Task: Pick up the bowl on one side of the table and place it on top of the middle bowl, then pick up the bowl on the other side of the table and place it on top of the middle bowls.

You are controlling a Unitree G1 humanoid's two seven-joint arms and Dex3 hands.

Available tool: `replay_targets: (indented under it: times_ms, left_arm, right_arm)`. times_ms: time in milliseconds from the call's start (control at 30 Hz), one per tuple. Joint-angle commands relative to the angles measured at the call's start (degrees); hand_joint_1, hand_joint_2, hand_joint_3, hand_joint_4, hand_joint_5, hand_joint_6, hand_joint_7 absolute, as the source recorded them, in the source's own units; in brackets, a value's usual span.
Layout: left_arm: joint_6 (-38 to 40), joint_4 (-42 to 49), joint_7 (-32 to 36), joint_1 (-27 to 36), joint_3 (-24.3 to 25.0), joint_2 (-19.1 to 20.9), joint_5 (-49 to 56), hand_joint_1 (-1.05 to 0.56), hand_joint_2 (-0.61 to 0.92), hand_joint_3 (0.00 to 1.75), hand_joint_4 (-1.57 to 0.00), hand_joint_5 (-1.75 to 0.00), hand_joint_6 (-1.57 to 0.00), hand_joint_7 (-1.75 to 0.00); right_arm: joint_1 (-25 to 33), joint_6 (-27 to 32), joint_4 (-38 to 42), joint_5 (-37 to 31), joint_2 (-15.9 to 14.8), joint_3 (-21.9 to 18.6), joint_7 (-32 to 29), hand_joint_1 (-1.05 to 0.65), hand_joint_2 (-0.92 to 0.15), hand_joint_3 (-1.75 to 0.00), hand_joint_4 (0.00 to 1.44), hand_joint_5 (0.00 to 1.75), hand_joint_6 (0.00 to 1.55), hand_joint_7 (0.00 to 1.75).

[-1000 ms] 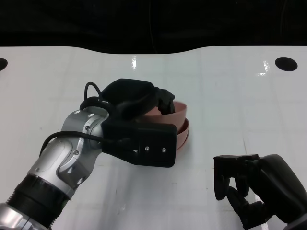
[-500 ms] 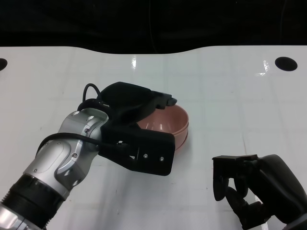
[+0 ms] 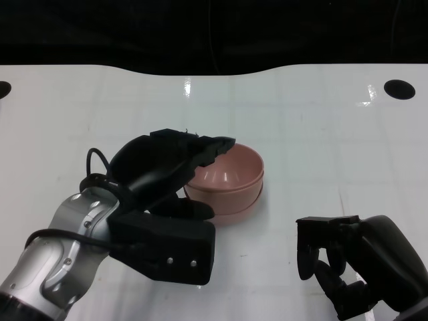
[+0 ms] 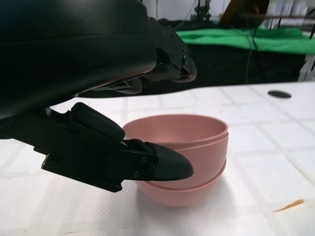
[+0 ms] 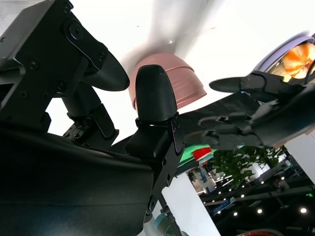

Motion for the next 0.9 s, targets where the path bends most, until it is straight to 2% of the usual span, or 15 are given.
replay_targets:
  times_ms: [33, 67, 133, 233, 300, 333, 400, 433, 467, 533, 700, 800, 833, 867, 900]
  left_arm:
    - [-2.3, -3.9, 4.2, 4.1, 3.1, 1.0, -1.5, -0.64, 0.92, 0.37, -0.23, -0.19, -0.26, -0.02]
    - [-3.2, -5.2, 5.7, 5.8, 4.1, 1.2, -2.0, -0.59, 0.92, 0.35, -0.17, -0.40, -0.29, -0.02]
    - [-4.5, -7.2, 7.7, 8.4, 5.8, 1.2, -2.6, -0.53, 0.92, 0.33, -0.09, -0.67, -0.33, -0.03]
    - [-6.3, -9.5, 11.3, 12.9, 8.5, 0.2, -4.2, -0.44, 0.92, 0.29, -0.15, -0.87, -0.43, -0.08]
    - [-6.8, -11.0, 12.5, 15.4, 10.0, -0.9, -6.1, -0.42, 0.92, 0.27, -0.17, -0.91, -0.46, -0.09]
    - [-6.8, -11.9, 12.8, 16.6, 10.7, -1.4, -7.3, -0.38, 0.92, 0.25, -0.21, -1.09, -0.53, -0.14]
    - [-6.6, -14.3, 13.0, 19.3, 12.1, -2.5, -9.4, -0.37, 0.92, 0.24, -0.23, -1.19, -0.56, -0.16]
    - [-6.4, -16.2, 12.8, 21.3, 12.9, -3.0, -10.7, -0.35, 0.92, 0.25, -0.25, -1.29, -0.58, -0.21]
    - [-6.2, -17.9, 12.6, 23.2, 13.7, -3.4, -11.8, -0.34, 0.92, 0.25, -0.28, -1.39, -0.53, -0.43]
    - [-6.6, -20.4, 12.3, 26.3, 14.8, -4.2, -13.8, -0.32, 0.92, 0.25, -0.32, -1.46, -0.44, -0.72]
    - [-11.6, -20.4, 12.8, 31.8, 16.5, -6.4, -20.4, -0.25, 0.92, 0.25, -0.34, -1.49, -0.45, -0.86]
    - [-13.1, -19.5, 12.2, 34.9, 17.5, -9.1, -26.7, -0.17, 0.91, 0.25, -0.44, -1.38, -0.51, -0.94]
    - [-13.0, -19.5, 11.9, 35.7, 17.7, -9.7, -28.0, -0.15, 0.85, 0.38, -0.47, -1.37, -0.54, -0.96]
    - [-12.9, -19.6, 11.6, 36.1, 17.9, -10.1, -28.8, -0.12, 0.68, 0.73, -0.53, -1.36, -0.59, -0.98]
    - [-12.8, -19.6, 11.4, 36.4, 18.0, -10.3, -29.3, -0.11, 0.60, 0.89, -0.55, -1.35, -0.60, -0.99]
  right_arm:
    - [0.1, -0.7, 0.8, 0.8, -0.7, -0.6, -0.4, -0.07, -0.12, -1.65, 0.99, 1.75, 0.85, 1.59]
    - [0.2, -0.9, 1.0, 0.7, -0.6, -0.5, -0.5, -0.08, -0.11, -1.66, 0.99, 1.75, 0.85, 1.59]
    - [0.3, -1.2, 1.2, 0.5, -0.4, -0.3, -0.9, -0.08, -0.10, -1.67, 0.99, 1.75, 0.85, 1.59]
    - [0.4, -1.2, 1.1, 0.2, -0.1, -0.1, -1.3, -0.08, -0.07, -1.67, 1.01, 1.75, 0.87, 1.58]
    - [0.5, -1.1, 1.0, 0.1, -0.2, 0.0, -1.2, -0.08, -0.07, -1.68, 1.01, 1.75, 0.88, 1.58]
    - [0.6, -1.1, 0.9, 0.1, -0.2, 0.0, -1.2, -0.08, -0.06, -1.68, 1.01, 1.75, 0.88, 1.58]
    - [0.6, -1.3, 0.9, 0.1, -0.2, -0.1, -1.2, -0.08, -0.05, -1.68, 1.01, 1.75, 0.88, 1.58]
    - [0.6, -1.4, 0.9, 0.3, -0.2, -0.1, -1.2, -0.08, -0.05, -1.68, 1.01, 1.75, 0.88, 1.58]
    - [0.7, -1.5, 0.9, 0.4, -0.2, -0.2, -1.3, -0.08, -0.05, -1.68, 1.01, 1.75, 0.88, 1.58]
    - [0.8, -1.6, 0.9, 0.5, 0.0, -0.1, -1.3, -0.08, -0.05, -1.69, 1.02, 1.75, 0.88, 1.58]
    - [0.6, -2.0, 1.3, 0.7, -0.1, -0.1, -1.4, -0.07, -0.06, -1.69, 1.01, 1.75, 0.88, 1.58]
    - [0.5, -2.2, 1.5, 0.6, -0.1, -0.1, -1.4, -0.07, -0.06, -1.69, 1.01, 1.75, 0.88, 1.58]
    - [0.5, -2.1, 1.5, 0.7, -0.1, -0.2, -1.4, -0.06, -0.07, -1.69, 1.01, 1.75, 0.88, 1.59]
    - [0.5, -2.1, 1.5, 0.7, -0.1, -0.2, -1.3, -0.06, -0.07, -1.69, 1.01, 1.75, 0.88, 1.59]
    - [0.5, -2.1, 1.5, 0.8, 0.0, -0.2, -1.2, -0.06, -0.07, -1.69, 1.01, 1.75, 0.88, 1.59]
